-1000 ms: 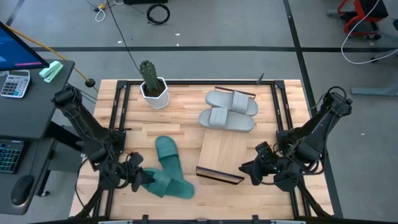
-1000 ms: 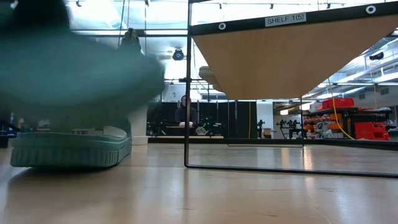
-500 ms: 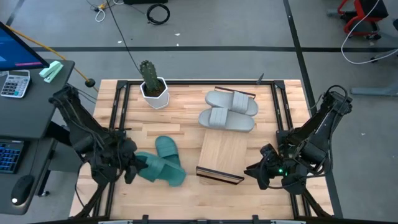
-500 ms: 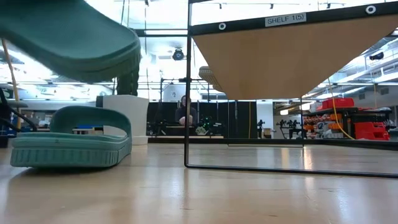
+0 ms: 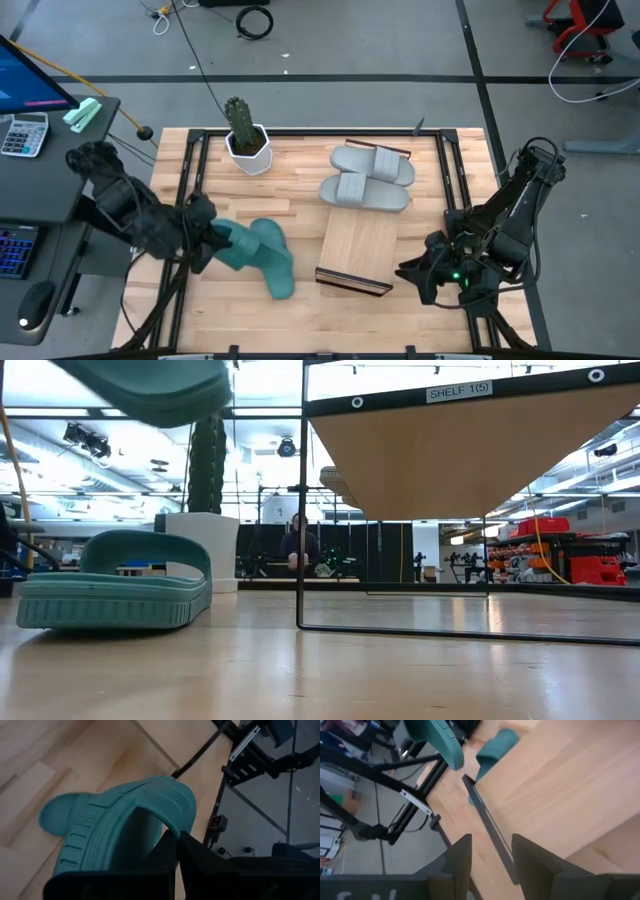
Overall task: Pick and place slides into the shelf
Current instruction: Put the bottom green slide on the shelf
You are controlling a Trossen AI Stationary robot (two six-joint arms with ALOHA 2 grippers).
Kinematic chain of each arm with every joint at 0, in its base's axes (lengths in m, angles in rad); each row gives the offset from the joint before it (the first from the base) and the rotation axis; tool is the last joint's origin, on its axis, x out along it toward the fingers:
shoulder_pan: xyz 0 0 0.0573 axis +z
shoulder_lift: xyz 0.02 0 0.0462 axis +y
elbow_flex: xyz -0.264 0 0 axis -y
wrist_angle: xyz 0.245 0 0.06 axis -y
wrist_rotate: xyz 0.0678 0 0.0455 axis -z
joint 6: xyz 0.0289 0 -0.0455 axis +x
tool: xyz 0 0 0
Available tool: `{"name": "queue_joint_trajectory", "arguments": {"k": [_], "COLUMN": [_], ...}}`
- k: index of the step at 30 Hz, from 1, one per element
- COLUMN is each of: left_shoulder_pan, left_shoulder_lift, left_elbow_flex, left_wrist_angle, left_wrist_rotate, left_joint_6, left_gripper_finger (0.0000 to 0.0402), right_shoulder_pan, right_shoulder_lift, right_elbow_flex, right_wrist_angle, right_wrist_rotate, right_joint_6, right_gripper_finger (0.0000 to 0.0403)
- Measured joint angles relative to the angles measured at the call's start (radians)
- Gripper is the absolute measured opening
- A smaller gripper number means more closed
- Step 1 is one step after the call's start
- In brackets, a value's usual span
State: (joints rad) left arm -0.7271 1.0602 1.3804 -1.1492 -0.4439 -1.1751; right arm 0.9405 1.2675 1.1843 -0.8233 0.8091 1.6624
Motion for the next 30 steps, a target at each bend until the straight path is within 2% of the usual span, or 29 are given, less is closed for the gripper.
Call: {"name": "queue_joint_trajectory", "arguments": {"k": [4,15,22,30], "left_shoulder_pan": [0.09,0.344,0.491,0.624], "left_shoulder_lift": [0.022,0.127,0.228,0.366], "left_elbow_flex": [0.054,0.218,0.423,0.58], "left_wrist_angle": [-0.001,-0.014,-0.193,-0.277], "left_wrist_rotate": [0.06,0.288,0.372,0.535], "left_joint_6": [0.113,0.453,0.648,0.857], "left_gripper_finger": [0.001,0.001,0.001,0.001], "right_shoulder_pan": [0.0,0.0,0.0,-0.002], "right_shoulder_lift": [0.0,-0.035,-0.073,-0.08], "right_elbow_flex": [0.0,0.0,0.0,0.0], "right_wrist_angle": [-0.012,-0.094,-0.098,-0.158], "right_wrist_rotate": [0.035,0.042,0.06,0.088], "right_joint_6": [-0.015,0.009,-0.043,-0.07], "right_gripper_finger": [0.0146,0.0146,0.0146,0.0146]}}
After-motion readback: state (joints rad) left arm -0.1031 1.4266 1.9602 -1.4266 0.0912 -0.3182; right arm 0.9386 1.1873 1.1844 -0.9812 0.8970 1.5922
